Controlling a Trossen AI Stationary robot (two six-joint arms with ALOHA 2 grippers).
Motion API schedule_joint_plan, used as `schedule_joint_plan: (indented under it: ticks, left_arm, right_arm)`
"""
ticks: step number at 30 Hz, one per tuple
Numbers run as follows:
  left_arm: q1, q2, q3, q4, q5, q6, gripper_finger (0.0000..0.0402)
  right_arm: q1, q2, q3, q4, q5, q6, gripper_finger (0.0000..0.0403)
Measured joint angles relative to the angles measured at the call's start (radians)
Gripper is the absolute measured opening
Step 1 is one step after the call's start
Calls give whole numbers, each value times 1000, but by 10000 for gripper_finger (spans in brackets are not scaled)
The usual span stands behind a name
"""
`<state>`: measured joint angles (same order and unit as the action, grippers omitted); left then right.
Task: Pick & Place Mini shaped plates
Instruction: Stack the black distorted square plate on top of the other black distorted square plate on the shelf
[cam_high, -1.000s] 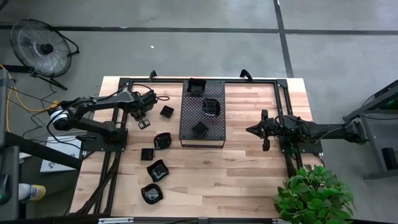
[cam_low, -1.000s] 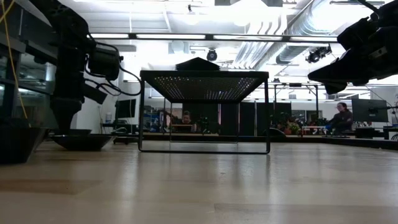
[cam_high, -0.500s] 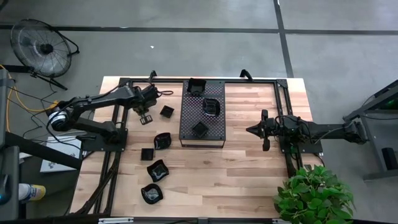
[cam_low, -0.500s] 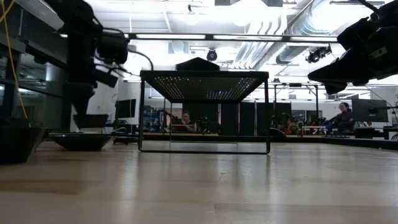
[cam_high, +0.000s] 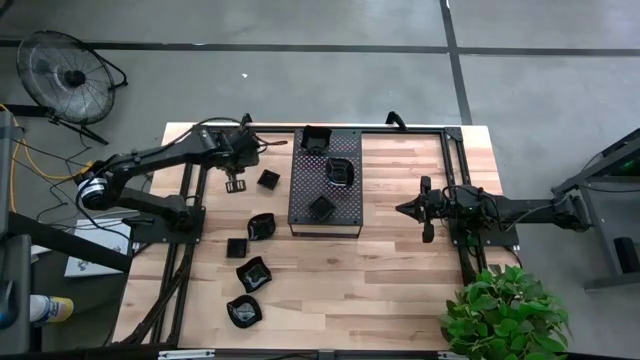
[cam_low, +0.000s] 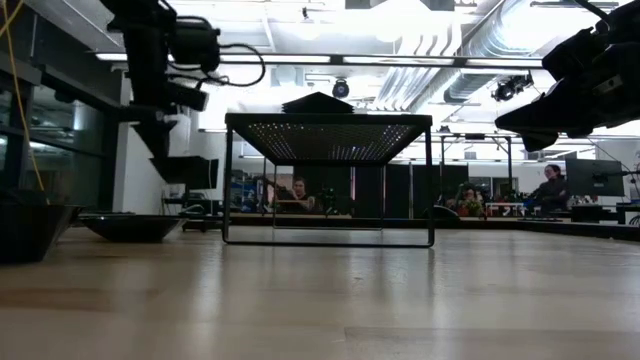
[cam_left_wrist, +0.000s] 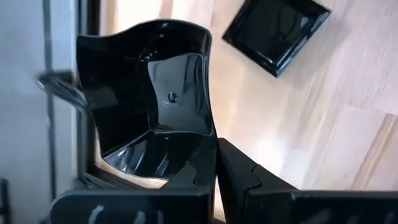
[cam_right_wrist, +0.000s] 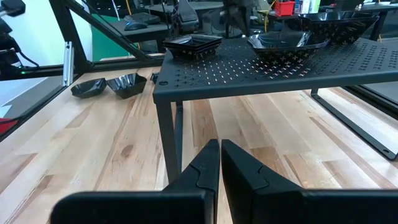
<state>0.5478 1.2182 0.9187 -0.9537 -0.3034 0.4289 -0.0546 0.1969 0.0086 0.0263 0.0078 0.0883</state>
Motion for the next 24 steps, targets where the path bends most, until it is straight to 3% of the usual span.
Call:
schedule_joint_plan:
  ticks: [15,24]
  left_arm:
    - [2,0,148,41,-105,245,2]
    - [2,1,171,157,-72,692,2]
  right_arm:
    - [0,0,0,0,0,0,12]
    - [0,0,0,0,0,0,12]
